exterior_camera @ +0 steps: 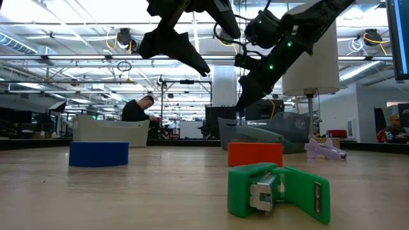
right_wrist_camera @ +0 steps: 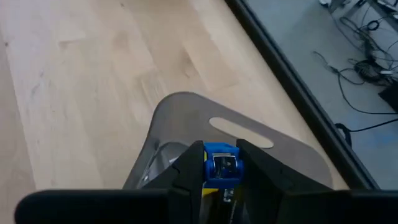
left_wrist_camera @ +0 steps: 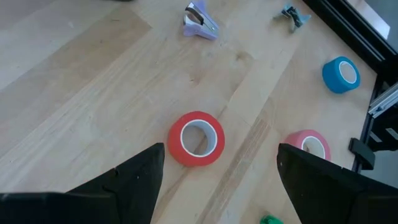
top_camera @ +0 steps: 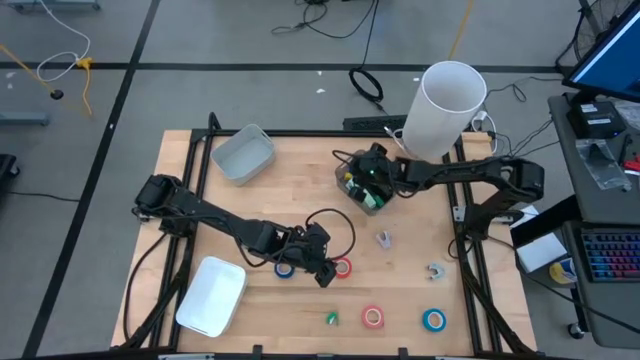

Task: Pick and place Stapler, Stapler remover, tape
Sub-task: Put the small blue stapler into the black bin, then put the small green stapler into the black bin

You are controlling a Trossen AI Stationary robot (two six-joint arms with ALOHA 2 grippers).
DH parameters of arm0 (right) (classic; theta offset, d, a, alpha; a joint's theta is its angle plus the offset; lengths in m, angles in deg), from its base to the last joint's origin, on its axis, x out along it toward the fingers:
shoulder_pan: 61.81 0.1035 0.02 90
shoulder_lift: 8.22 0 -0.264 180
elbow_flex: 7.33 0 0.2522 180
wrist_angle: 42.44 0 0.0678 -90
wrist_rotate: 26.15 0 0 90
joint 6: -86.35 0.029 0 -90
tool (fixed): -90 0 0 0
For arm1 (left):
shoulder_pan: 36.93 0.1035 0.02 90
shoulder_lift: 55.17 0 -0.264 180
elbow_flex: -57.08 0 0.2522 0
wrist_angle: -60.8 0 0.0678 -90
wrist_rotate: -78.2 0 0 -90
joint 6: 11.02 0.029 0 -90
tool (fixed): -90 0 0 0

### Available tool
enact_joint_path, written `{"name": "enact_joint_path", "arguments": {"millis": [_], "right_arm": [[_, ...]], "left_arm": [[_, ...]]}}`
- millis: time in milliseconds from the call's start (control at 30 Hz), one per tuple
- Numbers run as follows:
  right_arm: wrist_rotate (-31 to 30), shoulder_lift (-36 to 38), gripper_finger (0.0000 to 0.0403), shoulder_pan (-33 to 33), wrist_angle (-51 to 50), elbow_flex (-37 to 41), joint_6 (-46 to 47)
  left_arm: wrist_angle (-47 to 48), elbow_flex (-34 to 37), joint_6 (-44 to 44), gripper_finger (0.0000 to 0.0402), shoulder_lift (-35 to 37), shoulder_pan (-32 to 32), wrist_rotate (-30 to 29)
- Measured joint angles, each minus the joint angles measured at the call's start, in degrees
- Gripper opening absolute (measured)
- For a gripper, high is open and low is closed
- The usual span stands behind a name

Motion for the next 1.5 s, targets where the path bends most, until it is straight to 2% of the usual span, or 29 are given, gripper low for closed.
{"name": "enact_joint_path", "arguments": {"millis": [267, 433, 700, 800, 967, 1167, 1333, 1500], "right_arm": [[0.1, 0.1, 0.0096, -1.3, 0.1, 0.0, 0.0], [2.9, 0.1, 0.0117, -2.0, -0.1, 0.0, 0.0], [3.2, 0.8, 0.0154, -1.6, -0.6, 0.0, -0.2], [6.9, 3.8, 0.0157, -0.2, -0.7, -0.1, 0.3], [17.4, 11.8, 0.0150, 2.6, -2.7, -0.1, 4.0], [28.6, 21.8, 0.0150, 6.6, -9.9, -0.1, 7.7], [30.0, 28.3, 0.0145, 11.1, -17.8, -0.1, 7.8], [29.9, 32.7, 0.0145, 15.0, -21.6, -0.1, 8.7]], "left_arm": [[0.0, 0.0, 0.3, 0.0310, 0.0, 0.0, 0.0], [0.0, 0.0, 0.4, 0.0310, 0.0, 0.0, 0.0], [0.0, 0.0, 0.2, 0.0310, 0.0, 0.0, 0.0], [0.0, 0.0, 0.1, 0.0310, 0.0, -0.3, 0.0], [0.0, 0.0, 2.8, 0.0310, 0.0, -1.4, 0.0], [-0.3, 0.0, 4.7, 0.0310, 0.0, -3.4, 0.1], [-1.2, 0.0, 0.4, 0.0310, -0.3, -6.1, 3.0], [-4.7, 0.1, -11.1, 0.0310, -2.8, -8.7, 8.7]]}}
